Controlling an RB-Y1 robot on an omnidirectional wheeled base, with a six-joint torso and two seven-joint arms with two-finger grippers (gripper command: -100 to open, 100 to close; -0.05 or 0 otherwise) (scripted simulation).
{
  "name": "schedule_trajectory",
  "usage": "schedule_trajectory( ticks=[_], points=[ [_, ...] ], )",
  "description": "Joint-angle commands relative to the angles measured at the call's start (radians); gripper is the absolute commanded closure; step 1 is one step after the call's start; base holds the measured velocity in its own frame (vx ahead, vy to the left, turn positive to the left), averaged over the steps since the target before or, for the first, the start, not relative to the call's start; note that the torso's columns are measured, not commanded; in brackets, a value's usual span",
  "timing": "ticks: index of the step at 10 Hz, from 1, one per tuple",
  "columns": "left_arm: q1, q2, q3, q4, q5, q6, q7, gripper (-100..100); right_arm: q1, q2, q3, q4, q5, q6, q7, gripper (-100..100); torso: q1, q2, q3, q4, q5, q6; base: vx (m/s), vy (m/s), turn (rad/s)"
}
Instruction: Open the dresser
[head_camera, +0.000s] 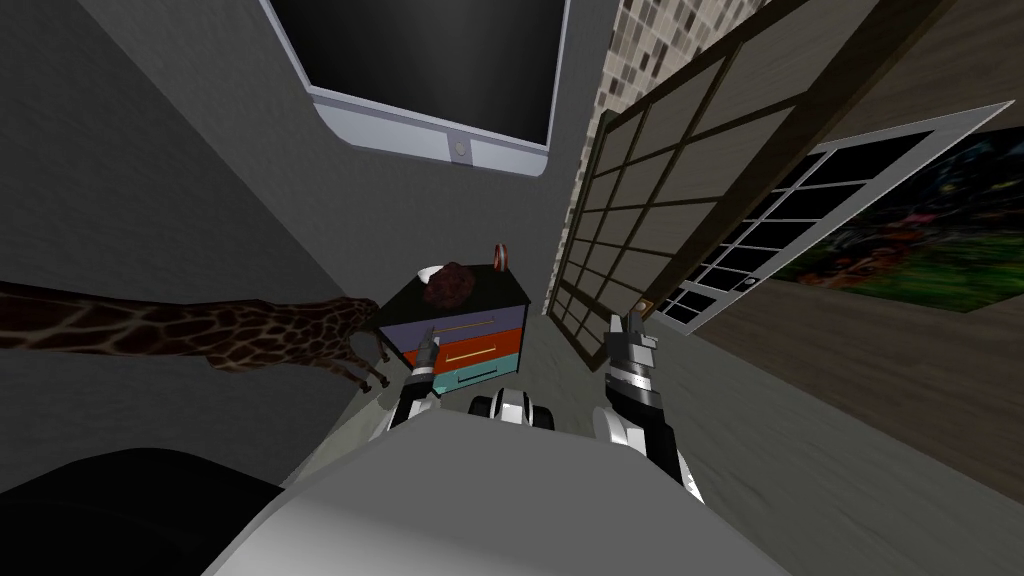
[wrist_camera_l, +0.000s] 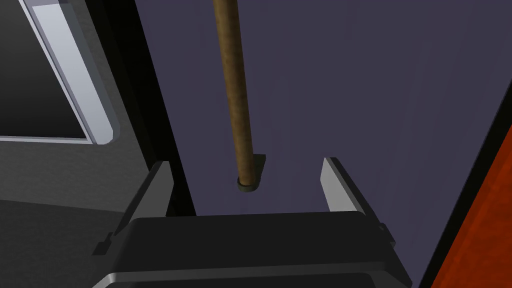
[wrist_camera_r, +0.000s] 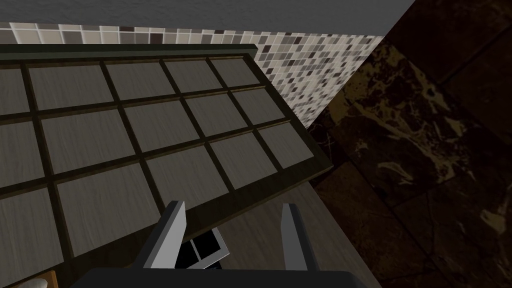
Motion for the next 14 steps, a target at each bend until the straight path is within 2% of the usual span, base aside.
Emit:
schedule_trajectory(
  ticks=[1, 2, 3, 6, 8, 10, 14],
  points=[
    [-0.002, -0.006, -0.005, 0.030, -0.003, -0.027, -0.002, 100, 0.000, 0.000, 0.000, 0.000, 0.000, 0.000, 0.000, 0, -0.001, 0.002, 0.001, 0.000, 0.000, 0.000, -0.034, -0.003, 0.020],
    [0.000, -0.002, -0.002, 0.014, -0.001, -0.010, 0.000, 100, 0.000, 0.000, 0.000, 0.000, 0.000, 0.000, 0.000, 0, -0.002, 0.006, 0.003, 0.001, 0.000, 0.000, -0.025, -0.004, 0.014],
    [0.001, 0.032, -0.003, 0.008, -0.001, -0.015, 0.000, -100, 0.000, 0.000, 0.000, 0.000, 0.000, 0.000, 0.000, 0, 0.001, 0.000, 0.002, -0.001, 0.002, 0.001, -0.012, -0.019, 0.003],
    [0.005, 0.085, 0.001, -0.009, 0.002, 0.002, 0.000, -100, 0.000, 0.000, 0.000, 0.000, 0.000, 0.000, 0.000, 0, -0.002, -0.001, -0.001, 0.000, 0.000, 0.000, 0.016, -0.027, 0.005],
    [0.012, 0.076, 0.007, -0.040, 0.008, 0.038, 0.000, -100, 0.000, 0.000, 0.000, 0.000, 0.000, 0.000, 0.000, 0, -0.005, 0.000, 0.000, 0.000, -0.001, 0.000, 0.054, -0.100, 0.020],
    [0.020, 0.091, 0.013, -0.071, 0.014, 0.077, 0.000, -100, 0.000, 0.000, 0.000, 0.000, 0.000, 0.000, 0.000, 0, -0.004, 0.003, 0.002, 0.001, -0.001, 0.000, 0.037, -0.128, 0.020],
    [0.024, -0.005, 0.017, -0.088, 0.018, 0.106, 0.000, -100, 0.000, 0.000, 0.000, 0.000, 0.000, 0.000, 0.000, 0, 0.002, 0.002, 0.002, 0.001, 0.001, 0.000, 0.025, -0.064, 0.007]
  ],
)
